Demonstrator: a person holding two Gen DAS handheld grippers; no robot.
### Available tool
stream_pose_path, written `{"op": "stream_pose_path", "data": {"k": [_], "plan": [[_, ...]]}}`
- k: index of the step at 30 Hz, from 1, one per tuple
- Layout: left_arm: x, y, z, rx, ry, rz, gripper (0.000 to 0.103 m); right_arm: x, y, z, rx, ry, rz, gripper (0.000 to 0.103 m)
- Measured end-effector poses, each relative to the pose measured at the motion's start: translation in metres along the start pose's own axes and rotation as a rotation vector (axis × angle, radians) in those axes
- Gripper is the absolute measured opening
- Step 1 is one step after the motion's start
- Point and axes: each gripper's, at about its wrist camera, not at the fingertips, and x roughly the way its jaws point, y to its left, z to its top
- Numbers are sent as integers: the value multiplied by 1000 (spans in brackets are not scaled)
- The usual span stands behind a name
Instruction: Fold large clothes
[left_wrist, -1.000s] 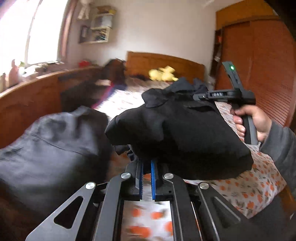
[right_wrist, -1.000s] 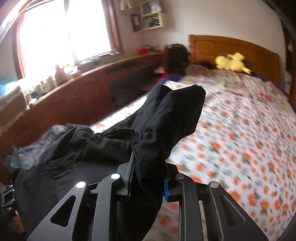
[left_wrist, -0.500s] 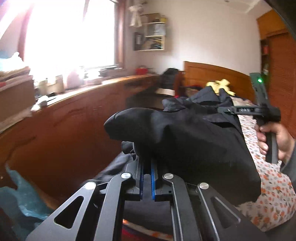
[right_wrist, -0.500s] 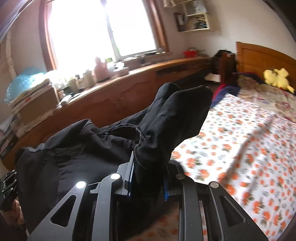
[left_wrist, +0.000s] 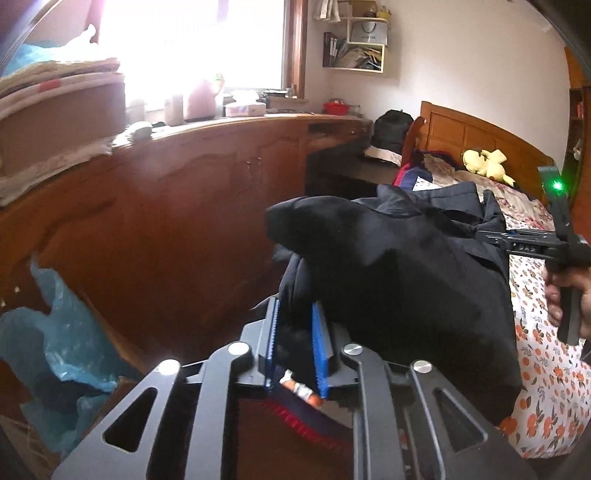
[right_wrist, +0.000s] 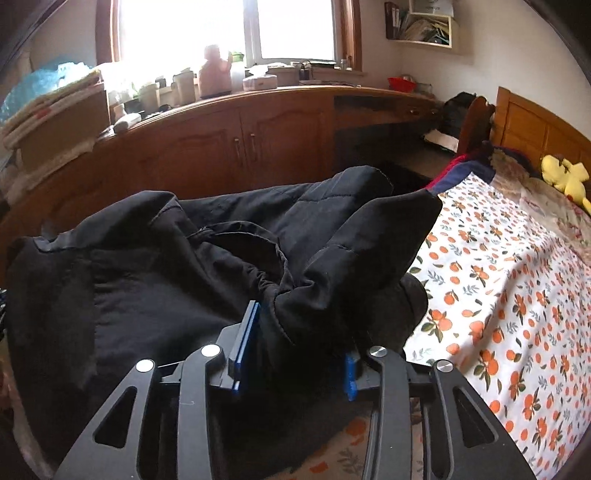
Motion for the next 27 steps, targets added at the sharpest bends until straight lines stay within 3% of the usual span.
{"op": "stream_pose_path", "data": {"k": [1, 3, 8, 14, 21, 27], "plan": [[-5, -2, -1, 11, -8, 14, 21, -6, -2, -2, -5, -5, -7, 44], [-20, -6, -2, 39, -32, 24, 18, -14, 0, -1, -26, -37, -30, 63], [-56, -41, 14, 86, -113, -25, 18, -44, 1, -12, -64, -90, -2, 62], [-40, -84, 23, 136, -90, -60, 18, -81, 11, -23, -84, -134, 41, 60], [17, -68, 7, 93, 12, 15, 17, -136, 13, -51, -107, -182, 66, 60], [21, -62, -5, 62, 18, 37, 17, -179, 1, -79, -94, -210, 51, 60]]}}
